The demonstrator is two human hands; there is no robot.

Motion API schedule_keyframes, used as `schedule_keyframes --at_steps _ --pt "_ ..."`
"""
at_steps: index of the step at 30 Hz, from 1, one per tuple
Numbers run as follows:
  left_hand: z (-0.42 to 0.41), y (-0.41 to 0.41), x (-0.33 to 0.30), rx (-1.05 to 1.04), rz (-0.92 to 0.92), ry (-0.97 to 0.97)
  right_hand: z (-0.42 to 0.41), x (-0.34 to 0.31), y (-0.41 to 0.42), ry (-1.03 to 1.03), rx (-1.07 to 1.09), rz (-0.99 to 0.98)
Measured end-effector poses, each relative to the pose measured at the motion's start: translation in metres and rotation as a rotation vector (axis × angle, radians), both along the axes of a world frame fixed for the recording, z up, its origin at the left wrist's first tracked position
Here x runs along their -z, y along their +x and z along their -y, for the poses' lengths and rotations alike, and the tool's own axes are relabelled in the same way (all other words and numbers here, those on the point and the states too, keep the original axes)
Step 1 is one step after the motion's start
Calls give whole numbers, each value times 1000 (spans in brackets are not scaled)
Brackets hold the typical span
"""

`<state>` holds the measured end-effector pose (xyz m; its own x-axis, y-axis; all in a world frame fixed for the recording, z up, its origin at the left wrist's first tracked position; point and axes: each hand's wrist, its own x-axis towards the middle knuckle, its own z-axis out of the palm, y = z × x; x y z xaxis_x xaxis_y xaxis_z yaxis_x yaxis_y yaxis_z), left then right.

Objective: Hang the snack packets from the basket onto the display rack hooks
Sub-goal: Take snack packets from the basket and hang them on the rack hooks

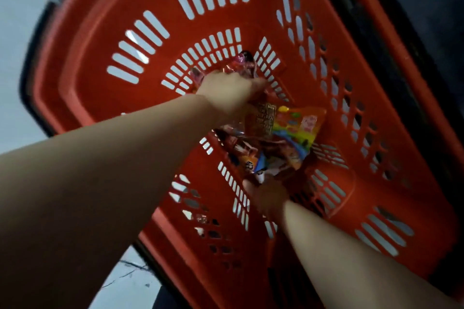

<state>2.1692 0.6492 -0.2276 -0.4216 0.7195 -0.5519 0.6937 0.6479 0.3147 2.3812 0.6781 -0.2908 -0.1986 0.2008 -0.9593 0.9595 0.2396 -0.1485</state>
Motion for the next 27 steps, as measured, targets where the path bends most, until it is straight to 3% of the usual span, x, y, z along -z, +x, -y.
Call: schedule_keyframes --at_steps 3,9,13,18,22,27 --pt "25 -12 -11 -349 209 110 2 -1 -27 4 586 -228" --pt "67 -16 -49 -709 459 292 -29 -32 -74 -39 906 -357" --pt "86 -18 -89 -963 511 426 -51 -92 -89 -8 784 -449" --pt "98 -18 -176 -1070 539 543 -62 -210 -107 -4 558 -579" --pt "101 -25 -281 -1058 576 628 -71 -332 -125 140 341 -780" --pt "90 -48 -453 -980 560 812 -80 -515 -141 264 354 -952"
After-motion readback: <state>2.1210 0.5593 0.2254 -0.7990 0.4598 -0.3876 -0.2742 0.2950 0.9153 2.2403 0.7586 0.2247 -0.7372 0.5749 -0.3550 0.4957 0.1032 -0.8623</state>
